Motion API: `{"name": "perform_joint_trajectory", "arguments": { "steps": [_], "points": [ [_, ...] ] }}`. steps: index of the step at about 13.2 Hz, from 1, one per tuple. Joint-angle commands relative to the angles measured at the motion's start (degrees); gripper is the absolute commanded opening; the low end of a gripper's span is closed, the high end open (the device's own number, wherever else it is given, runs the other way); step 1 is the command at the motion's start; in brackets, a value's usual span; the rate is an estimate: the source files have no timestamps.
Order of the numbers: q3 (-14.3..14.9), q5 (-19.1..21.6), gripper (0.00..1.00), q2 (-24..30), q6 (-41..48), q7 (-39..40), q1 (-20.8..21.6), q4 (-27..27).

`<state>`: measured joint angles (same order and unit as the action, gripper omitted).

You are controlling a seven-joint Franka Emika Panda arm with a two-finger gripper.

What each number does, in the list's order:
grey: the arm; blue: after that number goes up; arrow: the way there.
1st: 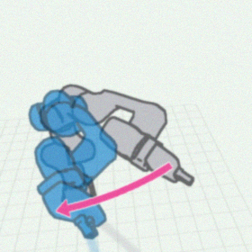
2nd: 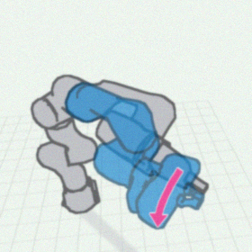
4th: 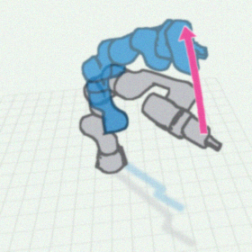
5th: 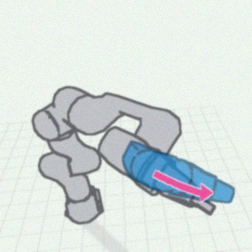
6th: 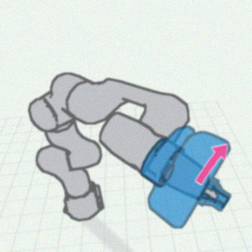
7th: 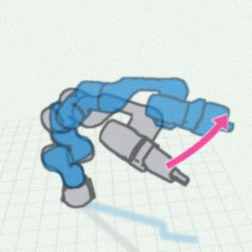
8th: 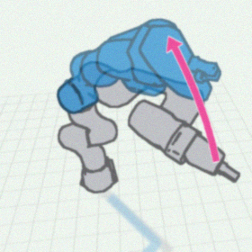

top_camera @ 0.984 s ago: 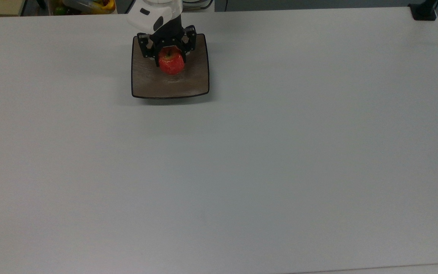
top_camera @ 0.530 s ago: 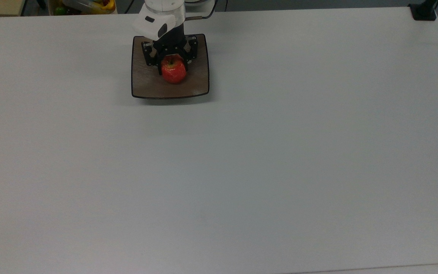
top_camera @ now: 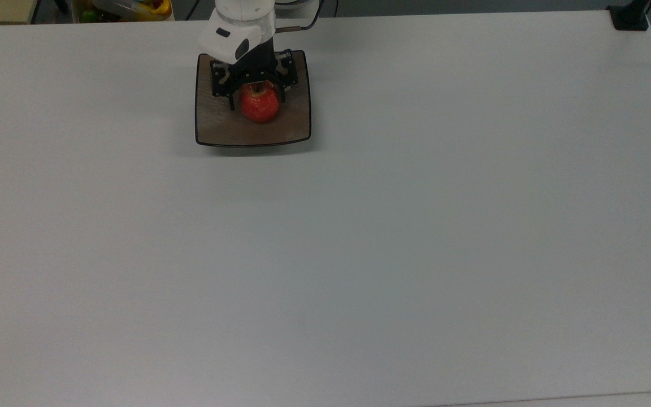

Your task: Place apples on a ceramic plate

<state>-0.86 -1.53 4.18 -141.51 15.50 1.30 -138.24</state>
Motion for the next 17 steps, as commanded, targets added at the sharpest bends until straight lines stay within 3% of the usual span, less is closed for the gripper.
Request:
{"name": "perform_joint_trajectory", "arguments": {
  "steps": [1, 5, 9, 12, 17],
  "points": [
    [-0.2, -0.5, 1.0, 1.4, 15.5, 0.1, 0.5, 11.4],
    [-0.2, 0.3, 1.0, 1.3, 42.0, -0.1, 1.7, 33.9],
    [-0.1, 4.5, 1.0, 1.2, 58.9, -4.0, 1.1, 47.9],
    [-0.2, 7.5, 1.0, 0.7, 59.0, -14.6, 0.9, 49.5],
    [0.4, 6.5, 1.0, -2.2, 42.6, -12.3, 1.1, 47.9]
  ]
}}
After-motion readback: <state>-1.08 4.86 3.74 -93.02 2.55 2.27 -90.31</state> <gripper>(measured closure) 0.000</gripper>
